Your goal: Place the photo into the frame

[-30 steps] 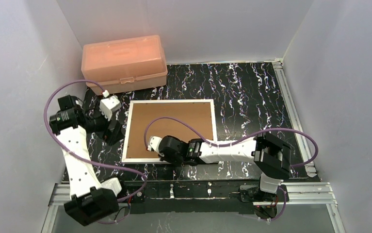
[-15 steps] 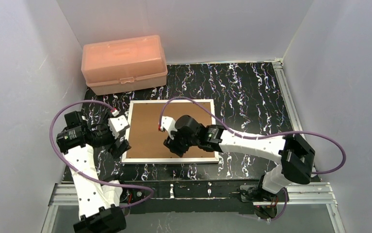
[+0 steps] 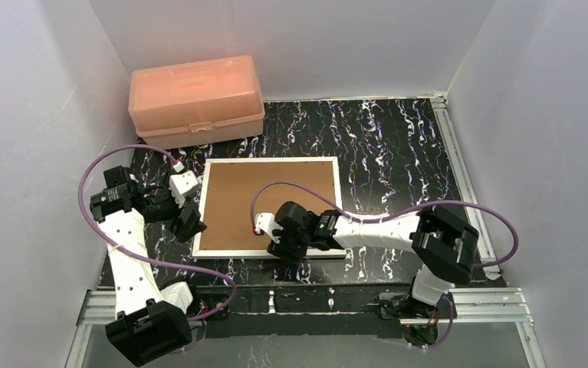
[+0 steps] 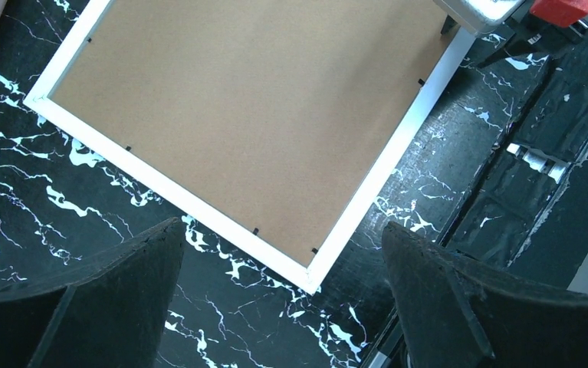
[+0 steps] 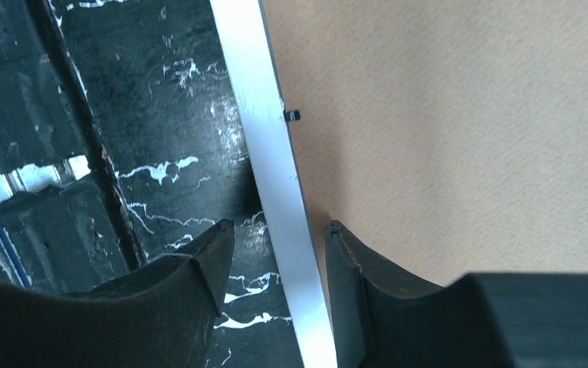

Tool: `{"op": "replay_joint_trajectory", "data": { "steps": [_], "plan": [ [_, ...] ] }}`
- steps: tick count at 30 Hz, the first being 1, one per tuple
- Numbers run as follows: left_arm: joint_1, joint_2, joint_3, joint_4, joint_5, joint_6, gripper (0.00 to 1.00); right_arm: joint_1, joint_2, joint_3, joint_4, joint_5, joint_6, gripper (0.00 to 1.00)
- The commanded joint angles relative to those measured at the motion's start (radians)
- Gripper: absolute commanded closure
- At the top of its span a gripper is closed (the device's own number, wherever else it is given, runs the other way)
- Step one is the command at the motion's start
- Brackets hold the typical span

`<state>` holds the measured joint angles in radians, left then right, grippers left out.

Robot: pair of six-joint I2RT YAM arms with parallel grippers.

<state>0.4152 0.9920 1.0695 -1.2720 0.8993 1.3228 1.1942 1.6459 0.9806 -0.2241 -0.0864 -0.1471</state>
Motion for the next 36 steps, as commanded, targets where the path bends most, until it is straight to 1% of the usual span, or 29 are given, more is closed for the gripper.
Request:
{"op": "replay_joint_trajectory", "data": {
  "steps": [1, 7, 8, 12, 18, 20, 23, 25, 27, 29, 32, 36],
  "plan": [
    [-0.001, 0.003, -0.008, -0.018, 0.012, 0.037, 0.02, 0.010, 0.045, 0.031, 0.030, 0.027, -0.025, 0.46],
    [-0.001, -0.003, -0.028, 0.017, 0.017, 0.049, 0.02, 0.052, 0.065, 0.011, 0.044, 0.081, -0.021, 0.54],
    [-0.001, 0.000, -0.026, 0.022, 0.020, 0.048, 0.02, 0.062, 0.067, 0.004, 0.048, 0.128, -0.020, 0.55],
    [-0.001, 0.010, -0.011, 0.047, 0.030, 0.034, 0.02, 0.098, 0.063, -0.016, 0.056, 0.221, -0.025, 0.62],
    [-0.001, 0.029, 0.007, 0.054, 0.037, 0.027, 0.02, 0.161, 0.069, -0.050, 0.052, 0.324, -0.052, 0.61],
    [-0.001, 0.030, 0.007, 0.061, 0.042, 0.021, 0.02, 0.187, 0.085, -0.047, 0.050, 0.379, -0.056, 0.63],
    [-0.001, 0.036, 0.007, 0.065, 0.041, 0.014, 0.03, 0.202, 0.102, -0.021, 0.045, 0.452, -0.046, 0.81],
    [-0.001, 0.045, 0.017, 0.066, 0.035, 0.006, 0.04, 0.205, 0.080, -0.007, 0.049, 0.495, -0.039, 0.90],
    [-0.001, 0.054, 0.025, 0.066, 0.026, -0.005, 0.04, 0.204, 0.036, -0.005, 0.067, 0.530, -0.037, 0.95],
    [-0.001, 0.071, 0.033, 0.077, 0.014, -0.049, 0.05, 0.202, -0.011, 0.002, 0.073, 0.549, -0.038, 0.99],
    [-0.001, 0.126, 0.060, 0.102, -0.003, -0.155, 0.05, 0.191, -0.069, 0.021, 0.064, 0.550, -0.032, 0.99],
    [-0.001, 0.226, 0.090, 0.134, -0.043, -0.287, 0.11, 0.183, -0.118, 0.017, 0.052, 0.547, -0.014, 0.99]
  ]
}}
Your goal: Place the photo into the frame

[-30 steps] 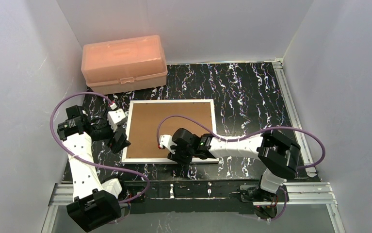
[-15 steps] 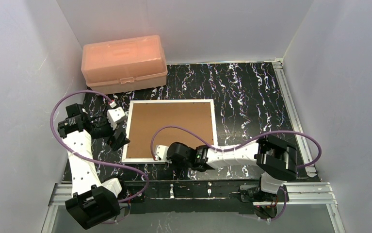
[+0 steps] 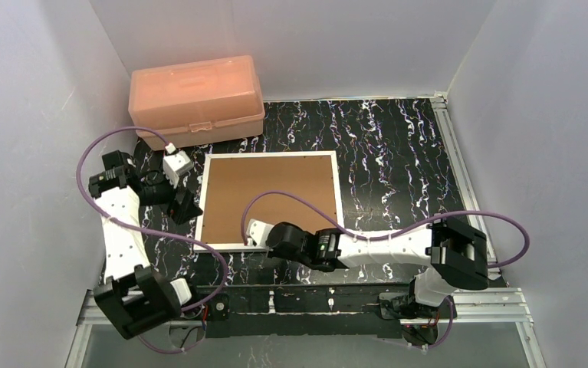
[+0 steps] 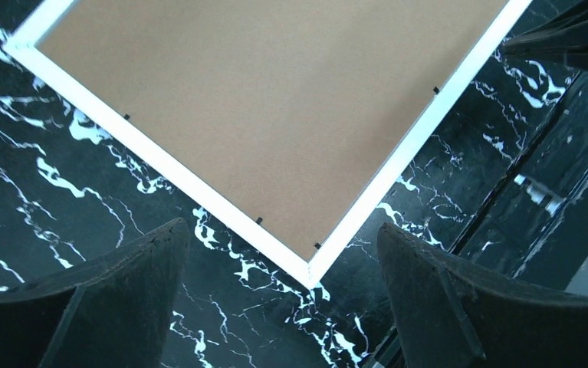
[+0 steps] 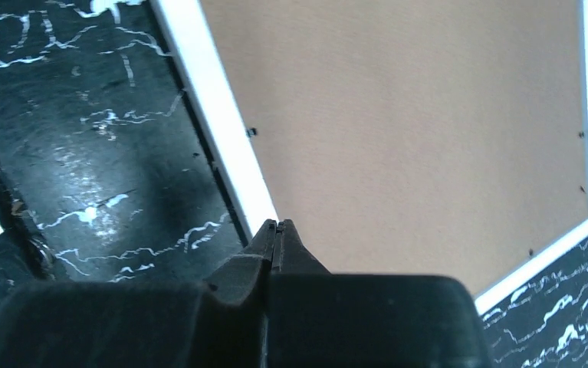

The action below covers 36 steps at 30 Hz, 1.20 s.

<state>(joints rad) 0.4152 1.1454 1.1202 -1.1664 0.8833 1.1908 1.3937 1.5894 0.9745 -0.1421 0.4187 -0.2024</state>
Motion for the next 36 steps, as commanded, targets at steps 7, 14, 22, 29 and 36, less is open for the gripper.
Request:
{"op": "replay_joint_trajectory", "data": {
  "steps": [7, 14, 22, 29, 36],
  "plan": [
    [-0.001, 0.094, -0.007, 0.028, -0.067, -0.093, 0.12, -0.091, -0.108, -0.002, -0.053, 0.044, 0.156, 0.89],
    [-0.001, 0.158, -0.011, 0.098, -0.131, -0.167, 0.13, -0.554, -0.144, 0.018, -0.187, 0.020, 0.502, 0.36],
    [-0.034, 0.180, -0.096, 0.121, -0.137, -0.110, 0.14, -0.768, -0.031, 0.003, -0.139, -0.219, 0.541, 0.34],
    [-0.055, 0.284, -0.065, 0.158, -0.211, -0.179, 0.12, -0.831, 0.061, 0.002, -0.043, -0.345, 0.573, 0.34],
    [-0.055, 0.498, -0.016, 0.251, -0.265, -0.405, 0.20, -0.864, 0.108, -0.011, -0.017, -0.379, 0.614, 0.33]
  ]
}}
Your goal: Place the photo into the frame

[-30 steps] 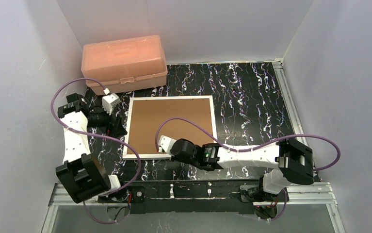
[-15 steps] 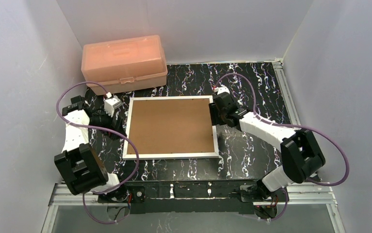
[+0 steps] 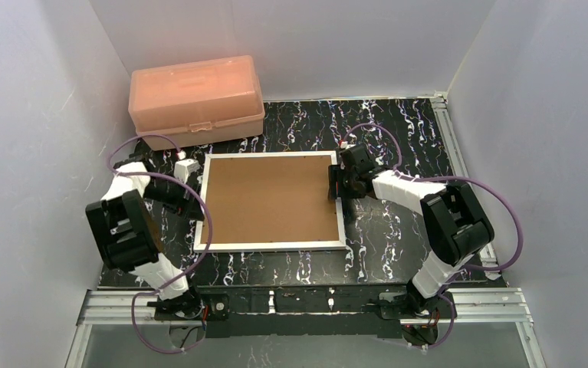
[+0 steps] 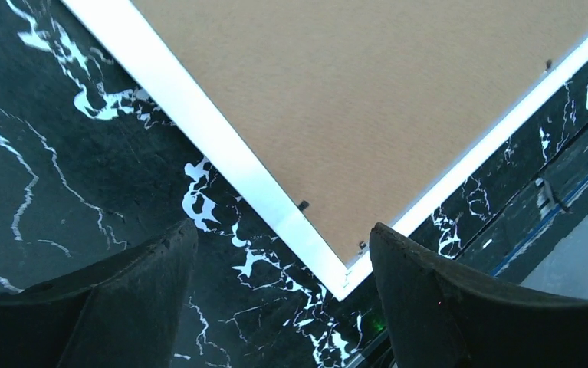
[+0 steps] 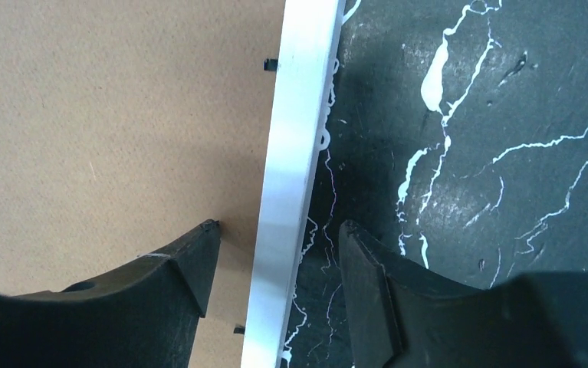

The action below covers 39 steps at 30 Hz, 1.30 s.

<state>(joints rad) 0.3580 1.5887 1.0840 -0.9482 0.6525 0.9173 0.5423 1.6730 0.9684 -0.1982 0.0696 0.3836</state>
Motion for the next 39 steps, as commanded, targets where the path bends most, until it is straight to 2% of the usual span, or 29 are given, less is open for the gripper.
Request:
{"op": "replay_joint_trajectory", "data": {
  "steps": [1, 5, 8, 14, 17, 19, 21, 25, 27, 33, 39],
  "plan": [
    [0.002, 0.072, 0.019, 0.053, -0.045, -0.153, 0.21, -0.012, 0.025, -0.010, 0.042, -0.034, 0.032, 0.33],
    [0.002, 0.154, 0.049, 0.106, -0.090, -0.235, 0.24, -0.012, 0.030, -0.035, 0.066, -0.054, 0.059, 0.33],
    [0.001, 0.204, 0.081, 0.109, -0.072, -0.274, 0.25, -0.012, 0.027, -0.058, 0.088, -0.062, 0.079, 0.33],
    [-0.047, 0.256, 0.085, 0.141, -0.060, -0.313, 0.26, -0.012, 0.034, -0.088, 0.131, -0.121, 0.133, 0.25],
    [-0.052, 0.288, 0.095, 0.141, -0.024, -0.340, 0.29, -0.012, 0.030, -0.112, 0.157, -0.140, 0.171, 0.22],
    [-0.056, 0.298, 0.097, 0.139, -0.004, -0.347, 0.34, -0.012, 0.022, -0.137, 0.185, -0.164, 0.202, 0.21],
    [-0.064, 0.301, 0.102, 0.126, 0.018, -0.346, 0.45, -0.012, 0.018, -0.165, 0.214, -0.188, 0.235, 0.21],
    [-0.082, 0.297, 0.126, 0.081, 0.077, -0.362, 0.77, -0.010, 0.016, -0.212, 0.282, -0.229, 0.285, 0.21],
    [-0.094, 0.279, 0.138, 0.058, 0.100, -0.369, 0.81, -0.011, 0.017, -0.225, 0.299, -0.238, 0.296, 0.21],
    [-0.131, 0.139, 0.202, -0.015, 0.182, -0.409, 0.82, -0.010, 0.024, -0.236, 0.331, -0.272, 0.312, 0.20],
    [-0.193, 0.029, 0.273, -0.058, 0.185, -0.458, 0.87, -0.010, 0.035, -0.227, 0.356, -0.306, 0.331, 0.14]
  ]
}}
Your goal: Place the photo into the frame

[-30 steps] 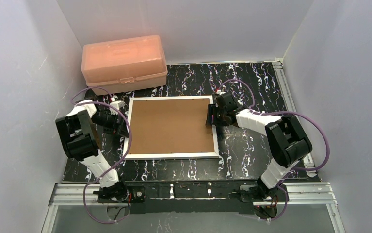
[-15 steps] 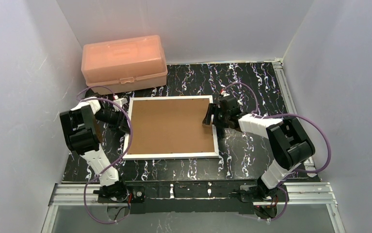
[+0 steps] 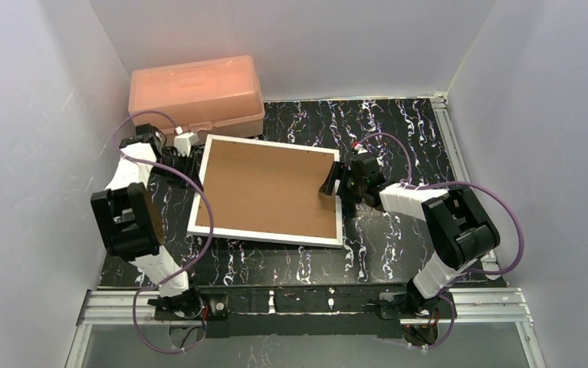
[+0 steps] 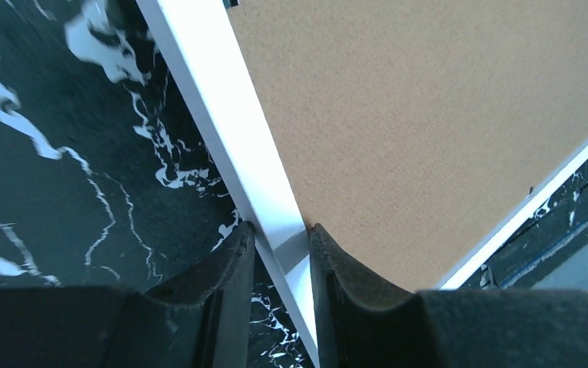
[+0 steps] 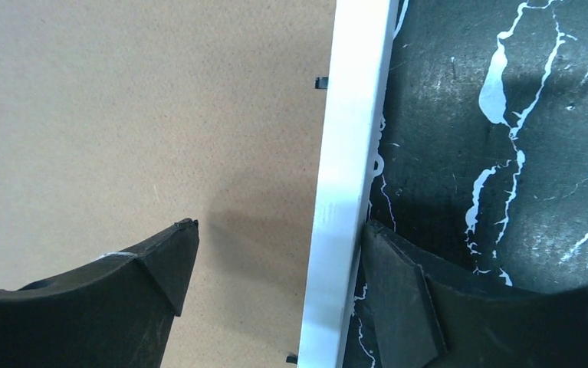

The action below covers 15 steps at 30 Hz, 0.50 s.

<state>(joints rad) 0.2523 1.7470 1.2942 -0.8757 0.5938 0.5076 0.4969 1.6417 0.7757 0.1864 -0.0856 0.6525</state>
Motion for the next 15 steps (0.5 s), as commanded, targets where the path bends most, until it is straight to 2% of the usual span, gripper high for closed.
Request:
{"op": "replay_joint_trajectory", "data": {
  "steps": [1, 7, 12, 15],
  "plan": [
    [-0.097, -0.144, 0.071, -0.134, 0.231, -0.051, 0.88, 0.034, 0.067, -0.037, -0.025, -0.156, 0.067, 0.13],
    [-0.137, -0.256, 0.109, -0.121, 0.141, -0.080, 0.92, 0.035, 0.081, -0.066, 0.063, -0.215, 0.121, 0.08],
    [-0.152, -0.311, 0.142, -0.123, 0.162, -0.127, 0.94, 0.034, 0.119, -0.086, 0.167, -0.279, 0.186, 0.02],
    [-0.157, -0.314, 0.131, -0.123, 0.161, -0.135, 0.95, 0.035, 0.130, -0.083, 0.159, -0.280, 0.192, 0.01]
  ]
}}
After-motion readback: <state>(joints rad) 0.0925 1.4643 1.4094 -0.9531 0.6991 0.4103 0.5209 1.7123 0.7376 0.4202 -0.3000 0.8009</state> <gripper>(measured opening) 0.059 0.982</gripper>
